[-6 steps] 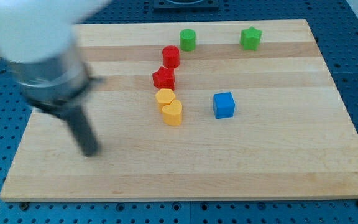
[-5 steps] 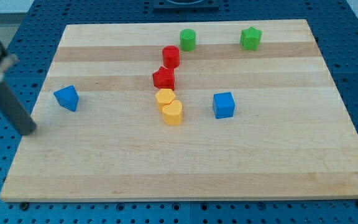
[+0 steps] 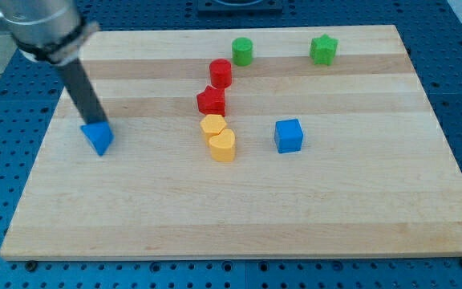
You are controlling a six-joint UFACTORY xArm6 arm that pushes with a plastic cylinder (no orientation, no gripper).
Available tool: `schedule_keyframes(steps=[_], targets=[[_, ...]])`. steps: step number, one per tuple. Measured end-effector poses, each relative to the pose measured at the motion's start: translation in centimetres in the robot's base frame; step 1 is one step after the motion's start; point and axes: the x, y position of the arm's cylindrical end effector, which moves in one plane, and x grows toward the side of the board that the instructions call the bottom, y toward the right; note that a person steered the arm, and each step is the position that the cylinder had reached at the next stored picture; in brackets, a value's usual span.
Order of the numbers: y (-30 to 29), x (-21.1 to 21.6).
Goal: Push the blue triangle towards the bottom
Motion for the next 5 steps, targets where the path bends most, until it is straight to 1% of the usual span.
schedule_keyframes(steps=[1,2,3,4,5], targets=[[2.9,4.0],[2.4,5.2],[0.0,4.9],[-2.5,3.6],[-2.4,8.7]])
